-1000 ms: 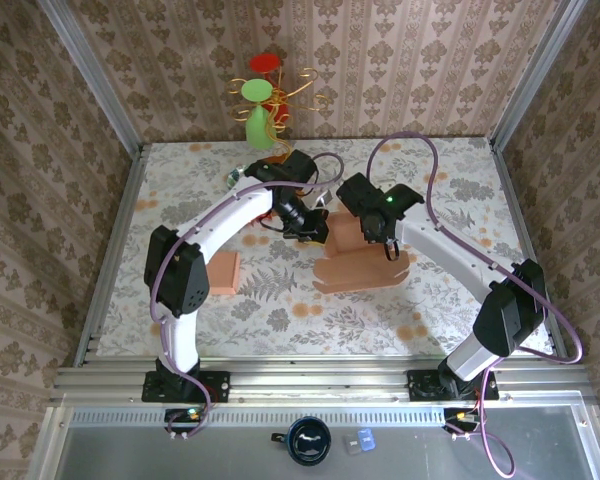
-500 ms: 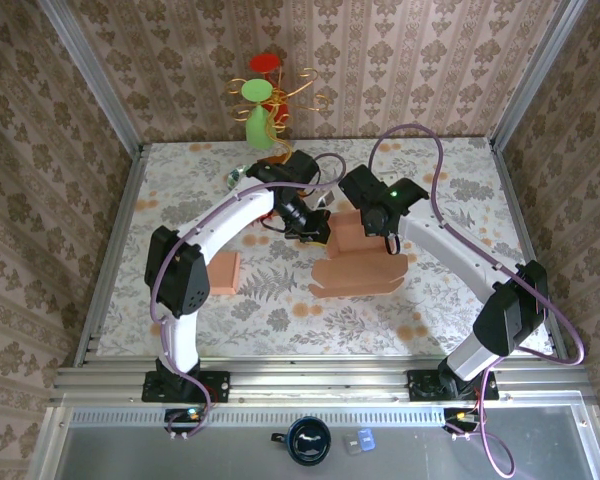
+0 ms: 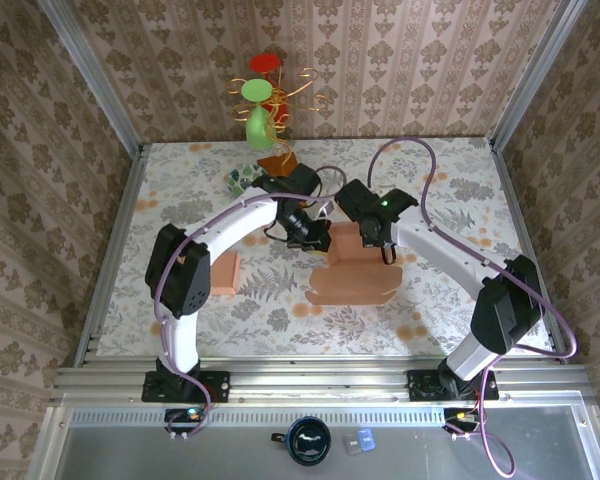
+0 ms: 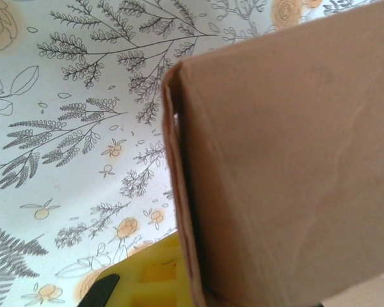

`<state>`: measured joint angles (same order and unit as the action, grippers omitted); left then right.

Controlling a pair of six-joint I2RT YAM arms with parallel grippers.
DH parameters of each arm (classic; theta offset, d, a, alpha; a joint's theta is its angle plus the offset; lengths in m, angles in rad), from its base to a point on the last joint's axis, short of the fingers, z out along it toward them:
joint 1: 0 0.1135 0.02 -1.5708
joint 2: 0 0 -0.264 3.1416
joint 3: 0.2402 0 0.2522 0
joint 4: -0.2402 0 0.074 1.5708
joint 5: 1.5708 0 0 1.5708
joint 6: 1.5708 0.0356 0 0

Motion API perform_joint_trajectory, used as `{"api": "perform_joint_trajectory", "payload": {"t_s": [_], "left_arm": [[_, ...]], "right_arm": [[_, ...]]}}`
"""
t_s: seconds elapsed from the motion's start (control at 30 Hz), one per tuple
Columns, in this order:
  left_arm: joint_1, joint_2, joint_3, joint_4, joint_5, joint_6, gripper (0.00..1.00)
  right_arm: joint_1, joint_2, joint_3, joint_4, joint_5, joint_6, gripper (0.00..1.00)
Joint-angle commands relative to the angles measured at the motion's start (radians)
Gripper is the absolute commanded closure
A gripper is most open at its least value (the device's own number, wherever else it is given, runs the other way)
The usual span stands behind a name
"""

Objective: Fold the paper box

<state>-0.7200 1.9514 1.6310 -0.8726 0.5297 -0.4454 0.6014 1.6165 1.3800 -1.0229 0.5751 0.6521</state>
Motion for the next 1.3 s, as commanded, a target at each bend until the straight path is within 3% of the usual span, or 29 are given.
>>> {"api": "perform_joint_trajectory", "payload": {"t_s": [0.0,0.37,0.73,1.07,1.27], "left_arm": [[0.009,0.015,-0.082,0.094,-0.036,-0.056,0.98],[0.015,0.039,-0.324,0.441,-0.019,-0.183,0.90],[0.005,0.056,-0.371,0.477,-0.027,-0.198,0.84],[-0.023,0.072,-0.370,0.465,-0.079,-0.205,0.84],[-0.057,0.048,-0.384,0.428,-0.218,-0.244,1.00]], "right_arm": [[0.000,0.028,-0.041,0.000,0.017,0.072,1.00],[0.020,0.075,-0.106,0.043,0.001,0.112,1.00],[0.020,0.089,-0.099,0.056,-0.015,0.119,1.00],[0.021,0.069,-0.101,0.057,-0.011,0.125,1.00],[0.029,0.052,-0.115,0.062,0.001,0.132,1.00]]}}
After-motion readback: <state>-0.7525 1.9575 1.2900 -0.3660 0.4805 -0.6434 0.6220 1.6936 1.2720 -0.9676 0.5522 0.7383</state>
